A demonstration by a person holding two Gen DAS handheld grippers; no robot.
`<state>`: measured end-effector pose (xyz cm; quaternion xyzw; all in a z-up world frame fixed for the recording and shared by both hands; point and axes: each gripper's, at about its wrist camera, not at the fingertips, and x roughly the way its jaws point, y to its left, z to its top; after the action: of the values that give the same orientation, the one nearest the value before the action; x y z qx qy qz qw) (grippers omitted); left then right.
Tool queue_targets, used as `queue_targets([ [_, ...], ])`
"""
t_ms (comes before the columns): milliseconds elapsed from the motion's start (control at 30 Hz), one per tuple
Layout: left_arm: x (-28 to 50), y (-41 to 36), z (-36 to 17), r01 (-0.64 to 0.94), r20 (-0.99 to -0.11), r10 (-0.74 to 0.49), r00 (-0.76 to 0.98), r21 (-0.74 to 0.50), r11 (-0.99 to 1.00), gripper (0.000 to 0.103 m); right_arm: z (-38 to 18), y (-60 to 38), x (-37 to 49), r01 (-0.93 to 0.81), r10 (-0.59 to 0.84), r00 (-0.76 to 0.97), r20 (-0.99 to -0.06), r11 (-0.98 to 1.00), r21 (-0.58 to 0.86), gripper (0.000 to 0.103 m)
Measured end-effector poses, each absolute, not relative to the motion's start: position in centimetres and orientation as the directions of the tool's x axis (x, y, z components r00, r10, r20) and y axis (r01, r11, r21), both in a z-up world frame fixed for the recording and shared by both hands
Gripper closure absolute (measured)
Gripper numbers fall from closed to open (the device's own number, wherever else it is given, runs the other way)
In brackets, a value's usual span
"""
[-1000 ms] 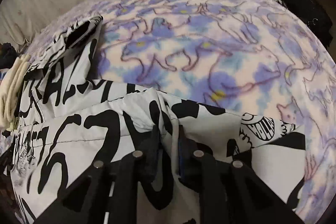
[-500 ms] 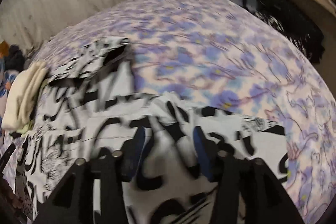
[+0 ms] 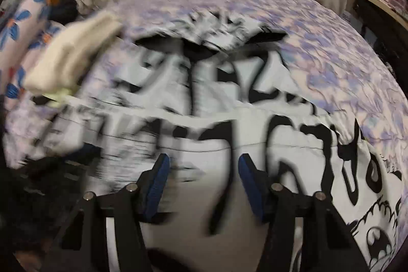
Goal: Fold large clothes
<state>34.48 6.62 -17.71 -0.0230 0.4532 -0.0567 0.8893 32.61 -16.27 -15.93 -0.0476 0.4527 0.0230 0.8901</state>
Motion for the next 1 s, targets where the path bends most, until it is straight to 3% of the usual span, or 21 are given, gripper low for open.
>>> queue_targets([
  [67,35.2,8.3,-17.9,0.067,-0.801,-0.074,0.594,-0.042,0.997,0.100,-16.1,-18.9,32.9,-0.038,-0.082,0.624,-0.777,0.990,-0.135,0.053],
  [167,35.6,11.3,-17.9,0.082,-0.803,-0.144,0.579,-0.118,0.990,0.102,-16.0,-26.2,33.4,0.142,-0.244,0.621,-0.745,0.970,-0.199,0.048],
  [233,35.3,12.2,-17.6,0.082,-0.796,-0.122,0.593,-0.092,0.992,0.102,-16.3,-30.5,33.3,0.196,-0.216,0.596,-0.773,0.973,-0.121,0.050],
  [333,35.0,14.1,-17.4,0.025,-0.787,-0.104,0.608,-0.113,0.993,0.102,-16.2,-34.5,32.6,0.265,-0.150,0.566,-0.810,0.964,0.006,0.044],
  [433,34.8,15.0,-17.0,0.000,-0.807,-0.124,0.577,-0.151,0.988,0.102,-14.7,-33.7,31.4,0.278,-0.176,0.572,-0.801,0.960,-0.012,0.045],
  [600,30.7,13.3,-14.0,0.020,-0.784,-0.068,0.617,-0.071,0.997,0.094,-11.5,-28.1,26.4,0.172,-0.028,0.666,-0.746,0.978,0.117,0.045],
  [833,25.3,7.2,-13.3,0.127,-0.758,-0.288,0.586,-0.265,0.956,0.090,-12.2,-16.0,23.1,-0.140,0.280,0.615,-0.737,0.959,0.247,0.045],
  [933,25.2,4.4,-15.5,0.117,-0.785,-0.328,0.526,-0.315,0.942,0.093,-14.4,-13.3,22.9,-0.172,0.268,0.576,-0.772,0.963,0.207,0.044],
  [1000,24.9,3.5,-16.8,0.102,-0.804,-0.287,0.521,-0.275,0.956,0.090,-15.5,-13.5,22.8,-0.177,0.241,0.568,-0.787,0.970,0.169,0.051],
])
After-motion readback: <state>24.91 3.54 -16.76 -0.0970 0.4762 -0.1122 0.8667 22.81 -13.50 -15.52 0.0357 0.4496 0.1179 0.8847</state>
